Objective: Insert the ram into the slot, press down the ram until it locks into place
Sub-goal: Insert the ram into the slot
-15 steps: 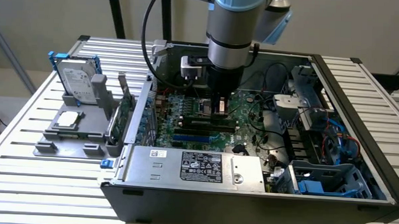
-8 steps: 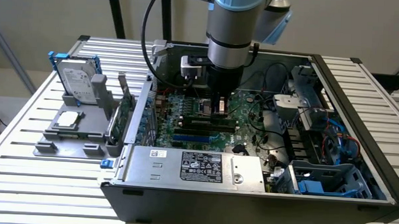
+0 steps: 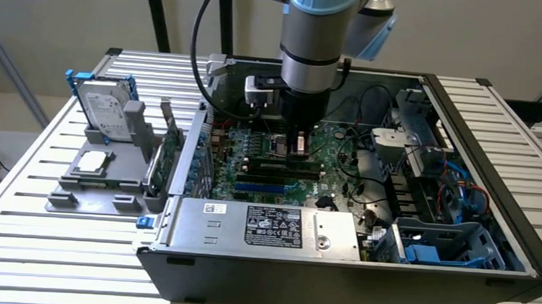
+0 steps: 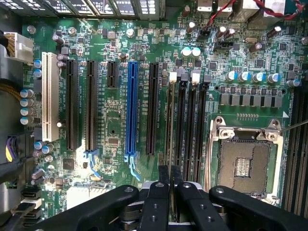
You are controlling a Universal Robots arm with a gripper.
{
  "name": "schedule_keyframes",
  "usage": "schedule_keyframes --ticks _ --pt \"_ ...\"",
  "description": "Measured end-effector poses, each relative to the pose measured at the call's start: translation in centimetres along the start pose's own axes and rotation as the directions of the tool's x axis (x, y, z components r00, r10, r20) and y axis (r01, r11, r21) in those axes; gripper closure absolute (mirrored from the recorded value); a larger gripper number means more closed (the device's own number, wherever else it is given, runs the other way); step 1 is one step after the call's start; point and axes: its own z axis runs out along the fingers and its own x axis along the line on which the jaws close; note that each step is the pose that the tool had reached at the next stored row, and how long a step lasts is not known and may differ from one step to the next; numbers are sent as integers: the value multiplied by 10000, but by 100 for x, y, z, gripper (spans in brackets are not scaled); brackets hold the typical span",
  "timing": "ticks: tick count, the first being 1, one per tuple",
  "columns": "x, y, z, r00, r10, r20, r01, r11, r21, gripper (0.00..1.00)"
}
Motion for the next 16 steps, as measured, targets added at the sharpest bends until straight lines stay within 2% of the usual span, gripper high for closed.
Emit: schedule_keyframes --ticks 16 --pt "-1 8 18 9999 95 -74 -94 9999 61 87"
